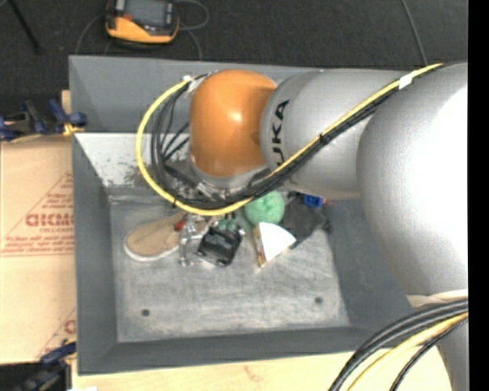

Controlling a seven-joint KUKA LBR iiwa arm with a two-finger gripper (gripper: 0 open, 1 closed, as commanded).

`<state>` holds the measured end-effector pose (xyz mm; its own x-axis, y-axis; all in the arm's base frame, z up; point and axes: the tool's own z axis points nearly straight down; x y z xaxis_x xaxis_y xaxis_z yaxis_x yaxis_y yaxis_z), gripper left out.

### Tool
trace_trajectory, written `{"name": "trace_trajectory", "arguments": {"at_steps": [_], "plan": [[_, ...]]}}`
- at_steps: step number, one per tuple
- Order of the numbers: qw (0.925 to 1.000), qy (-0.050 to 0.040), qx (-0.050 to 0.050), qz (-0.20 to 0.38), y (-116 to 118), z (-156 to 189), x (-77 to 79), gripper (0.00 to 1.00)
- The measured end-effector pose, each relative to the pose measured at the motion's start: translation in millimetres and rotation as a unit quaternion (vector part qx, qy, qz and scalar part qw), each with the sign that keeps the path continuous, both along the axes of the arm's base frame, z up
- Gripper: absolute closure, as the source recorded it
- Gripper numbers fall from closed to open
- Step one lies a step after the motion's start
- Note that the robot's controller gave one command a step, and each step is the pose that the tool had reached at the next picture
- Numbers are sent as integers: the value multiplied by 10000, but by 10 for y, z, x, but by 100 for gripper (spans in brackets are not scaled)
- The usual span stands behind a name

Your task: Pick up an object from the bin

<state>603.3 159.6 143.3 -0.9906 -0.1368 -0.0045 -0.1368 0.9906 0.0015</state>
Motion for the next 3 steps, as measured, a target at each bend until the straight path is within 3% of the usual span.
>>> {"name": "trace_trajectory", "arguments": {"at_steps": [1, 2, 3], "plan": [[9962, -16, -11, 871, 75, -578, 13, 0], [9975, -49, 16, 698, 83, -689, 39, 100], [9976, -49, 16, 697, 82, -689, 39, 100]]}}
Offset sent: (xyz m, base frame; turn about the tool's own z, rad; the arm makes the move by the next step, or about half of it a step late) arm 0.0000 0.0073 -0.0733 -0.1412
